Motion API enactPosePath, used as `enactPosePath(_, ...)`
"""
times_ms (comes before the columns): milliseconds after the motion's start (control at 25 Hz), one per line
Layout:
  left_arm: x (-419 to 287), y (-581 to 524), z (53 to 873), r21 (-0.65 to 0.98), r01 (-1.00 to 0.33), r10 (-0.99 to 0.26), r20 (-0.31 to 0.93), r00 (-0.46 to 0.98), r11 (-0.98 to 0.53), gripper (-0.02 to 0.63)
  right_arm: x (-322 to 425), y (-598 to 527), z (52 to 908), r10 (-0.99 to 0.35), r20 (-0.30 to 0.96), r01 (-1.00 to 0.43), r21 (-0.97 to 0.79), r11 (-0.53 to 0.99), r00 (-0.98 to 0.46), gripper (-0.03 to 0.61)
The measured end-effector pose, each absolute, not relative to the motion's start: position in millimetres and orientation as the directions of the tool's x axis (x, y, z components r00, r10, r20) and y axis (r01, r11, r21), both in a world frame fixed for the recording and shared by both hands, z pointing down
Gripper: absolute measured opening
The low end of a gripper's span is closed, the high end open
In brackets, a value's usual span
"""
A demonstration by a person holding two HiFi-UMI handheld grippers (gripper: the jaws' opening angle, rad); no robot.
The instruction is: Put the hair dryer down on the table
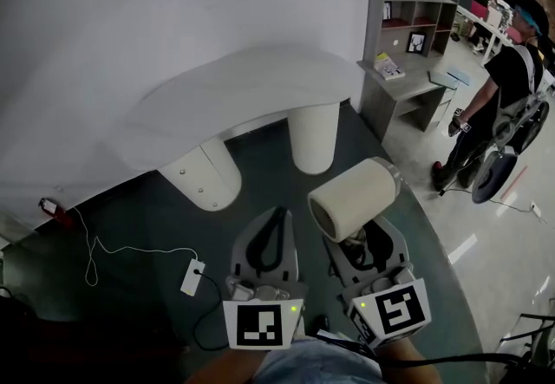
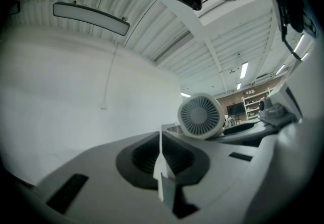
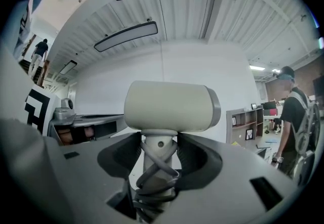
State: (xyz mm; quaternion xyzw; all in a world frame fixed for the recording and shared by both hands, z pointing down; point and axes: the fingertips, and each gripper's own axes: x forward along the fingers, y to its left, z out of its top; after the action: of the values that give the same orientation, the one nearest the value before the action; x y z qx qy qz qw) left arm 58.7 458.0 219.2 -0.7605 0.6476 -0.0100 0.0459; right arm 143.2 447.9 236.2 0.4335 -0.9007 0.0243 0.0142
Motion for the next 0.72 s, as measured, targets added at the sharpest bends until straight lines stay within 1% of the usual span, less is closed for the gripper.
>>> enactPosePath(280, 29.6, 381.8, 226.1, -0.071, -0.980, -0.981, -0.041, 0.190, -0.187, 0.017, 114.5, 375.6, 246.3, -0.785, 0.059, -0.787, -0.045, 0.615, -0.617, 0.225)
enactPosePath(480, 13.3, 330.5, 210.4, -0.092, -0.973, -0.972, -0.079, 0.220, -0.213, 0.017, 95.6, 326.2, 234.3, -0.797, 0.036, -0.797, -0.038, 0.602, -0.603, 0.225)
enactPosePath(720, -10.7, 280.6, 200.3, -0.091, -0.967, -0.965, -0.097, 0.245, -0.236, 0.017, 71.7, 278.9, 220.3, -0.811, 0.015, -0.811, -0.022, 0.585, -0.585, 0.225)
